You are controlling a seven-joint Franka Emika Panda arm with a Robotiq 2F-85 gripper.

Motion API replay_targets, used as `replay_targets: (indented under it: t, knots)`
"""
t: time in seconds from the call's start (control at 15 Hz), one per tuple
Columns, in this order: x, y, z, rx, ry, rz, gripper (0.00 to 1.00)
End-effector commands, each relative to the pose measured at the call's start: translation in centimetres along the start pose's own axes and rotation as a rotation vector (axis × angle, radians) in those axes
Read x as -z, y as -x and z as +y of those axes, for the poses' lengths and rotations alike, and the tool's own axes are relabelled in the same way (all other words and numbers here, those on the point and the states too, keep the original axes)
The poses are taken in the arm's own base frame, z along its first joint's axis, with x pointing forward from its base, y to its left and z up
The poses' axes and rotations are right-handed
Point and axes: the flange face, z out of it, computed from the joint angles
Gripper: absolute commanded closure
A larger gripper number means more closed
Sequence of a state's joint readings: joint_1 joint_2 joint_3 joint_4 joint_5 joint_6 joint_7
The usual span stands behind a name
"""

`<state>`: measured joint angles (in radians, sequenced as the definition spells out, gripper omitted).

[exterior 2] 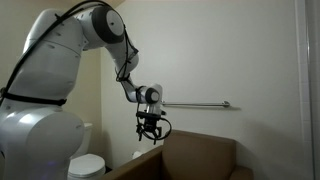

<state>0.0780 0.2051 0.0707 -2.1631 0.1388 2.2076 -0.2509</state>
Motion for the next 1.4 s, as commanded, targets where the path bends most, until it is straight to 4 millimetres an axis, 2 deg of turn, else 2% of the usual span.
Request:
replay_targets:
  t: [0.0, 0.13, 0.27, 0.4, 0.53, 0.67, 0.87, 0.93, 1.0, 1.13, 1.33]
  knots:
    - [-2.7, -3.3, -0.5, -0.006, 0.089, 0.169, 0.00]
    - [-4.8, -5.5, -0.4, -0.018, 0.135, 0.279, 0.00]
    - [-7.9, -7.5, 0.3, -0.042, 0.186, 0.380, 0.00]
    - [-12.7, -8.6, 2.3, -0.102, 0.222, 0.455, 0.00]
    - [-17.1, -9.1, 4.3, -0.174, 0.196, 0.457, 0.00]
    - [-21.2, -9.5, 5.2, -0.207, 0.161, 0.449, 0.00]
    - [-26.1, -11.1, 5.8, -0.222, 0.113, 0.405, 0.00]
    - [-26.8, -11.7, 5.9, -0.216, 0.097, 0.389, 0.00]
    - [-25.9, -10.2, 5.3, -0.207, 0.133, 0.394, 0.00]
    - [-27.4, -11.2, 5.5, -0.216, 0.113, 0.399, 0.00]
    - [-27.4, -11.8, 5.7, -0.219, 0.111, 0.408, 0.00]
